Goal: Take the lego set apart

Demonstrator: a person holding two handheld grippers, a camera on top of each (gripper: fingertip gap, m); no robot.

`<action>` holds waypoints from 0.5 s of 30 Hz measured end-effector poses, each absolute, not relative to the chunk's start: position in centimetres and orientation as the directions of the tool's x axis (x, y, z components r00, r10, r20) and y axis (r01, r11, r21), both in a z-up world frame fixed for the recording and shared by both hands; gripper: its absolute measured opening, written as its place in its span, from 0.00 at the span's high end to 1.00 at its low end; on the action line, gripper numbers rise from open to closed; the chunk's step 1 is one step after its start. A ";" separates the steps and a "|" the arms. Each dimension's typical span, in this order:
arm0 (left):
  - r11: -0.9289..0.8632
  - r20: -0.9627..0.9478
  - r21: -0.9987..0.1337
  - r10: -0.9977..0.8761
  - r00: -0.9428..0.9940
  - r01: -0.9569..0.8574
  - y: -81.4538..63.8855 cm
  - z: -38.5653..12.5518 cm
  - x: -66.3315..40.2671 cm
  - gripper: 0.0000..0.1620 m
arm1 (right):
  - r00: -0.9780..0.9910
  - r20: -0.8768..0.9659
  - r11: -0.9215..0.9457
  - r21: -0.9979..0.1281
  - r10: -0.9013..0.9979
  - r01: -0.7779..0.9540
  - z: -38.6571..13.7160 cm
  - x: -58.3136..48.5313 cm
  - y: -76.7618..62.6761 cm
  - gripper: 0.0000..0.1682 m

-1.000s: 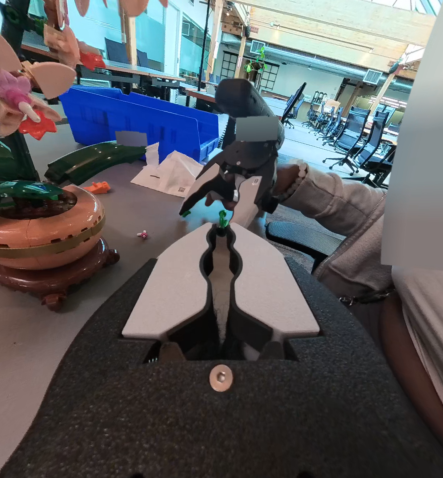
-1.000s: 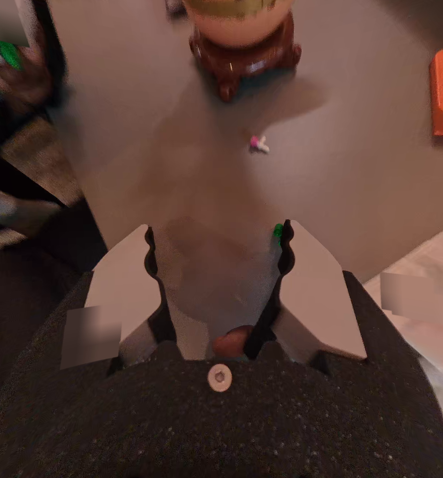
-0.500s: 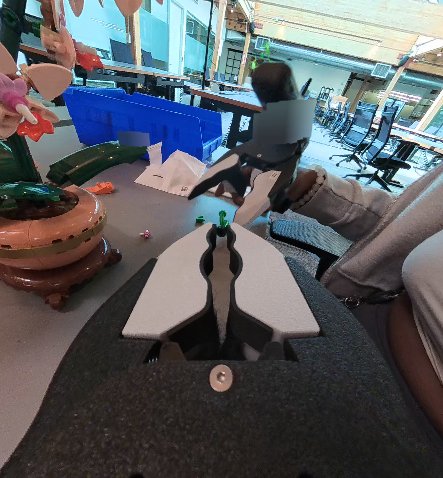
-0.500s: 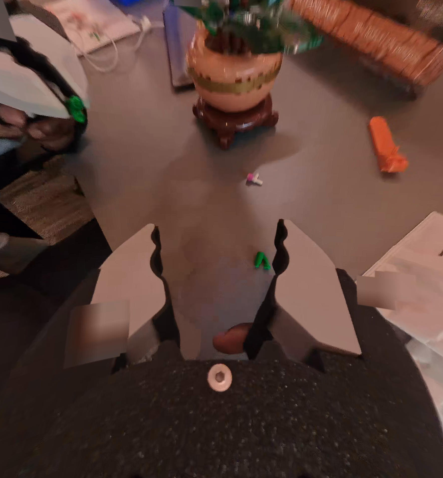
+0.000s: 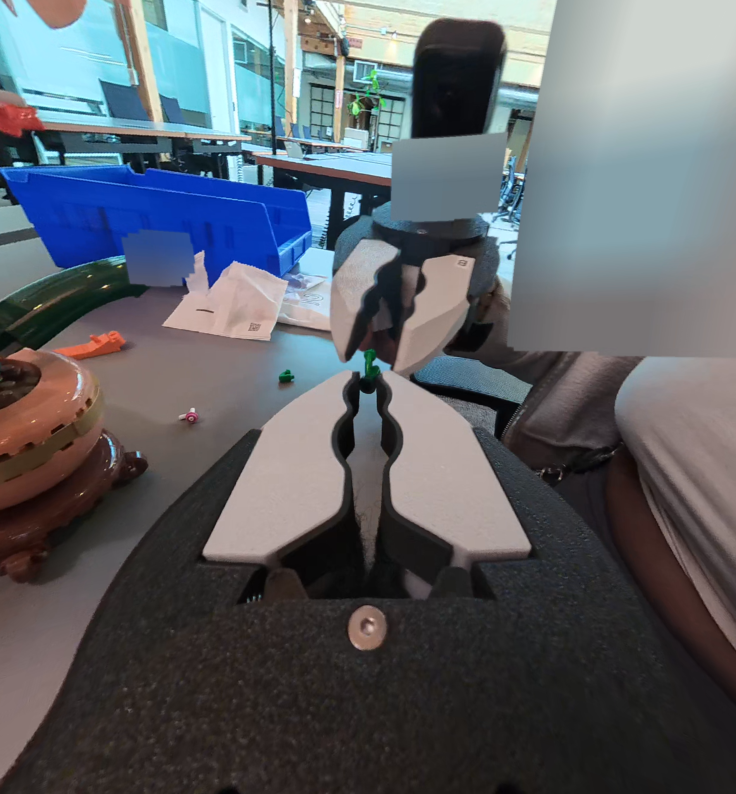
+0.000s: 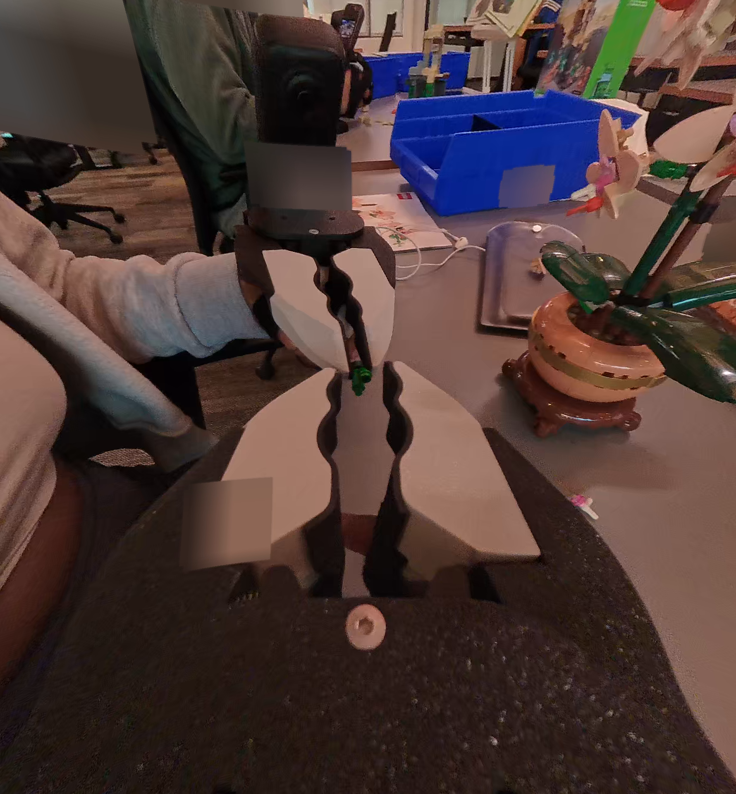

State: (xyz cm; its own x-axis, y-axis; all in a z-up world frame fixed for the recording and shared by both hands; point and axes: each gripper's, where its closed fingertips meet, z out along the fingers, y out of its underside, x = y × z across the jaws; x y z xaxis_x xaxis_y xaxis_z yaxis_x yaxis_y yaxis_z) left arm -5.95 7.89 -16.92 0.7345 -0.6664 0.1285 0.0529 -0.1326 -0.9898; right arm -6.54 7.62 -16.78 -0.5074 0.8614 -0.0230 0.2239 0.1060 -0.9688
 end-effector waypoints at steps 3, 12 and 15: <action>-0.124 0.118 -0.991 -0.689 0.715 0.044 7.5 -16.9 -5.6 0.96 | -0.561 -0.042 0.098 -0.971 0.827 0.217 -16.6 -6.2 7.0 0.93; -0.129 0.118 -0.991 -0.707 0.698 0.037 7.3 -16.9 -5.3 0.96 | -0.599 0.001 0.184 -0.952 0.801 0.245 -17.7 -5.9 6.5 0.89; -0.140 0.137 -0.989 -0.714 0.686 0.053 7.2 -16.8 -5.2 0.96 | -0.601 0.037 0.208 -0.953 0.799 0.219 -17.5 -5.9 6.6 0.96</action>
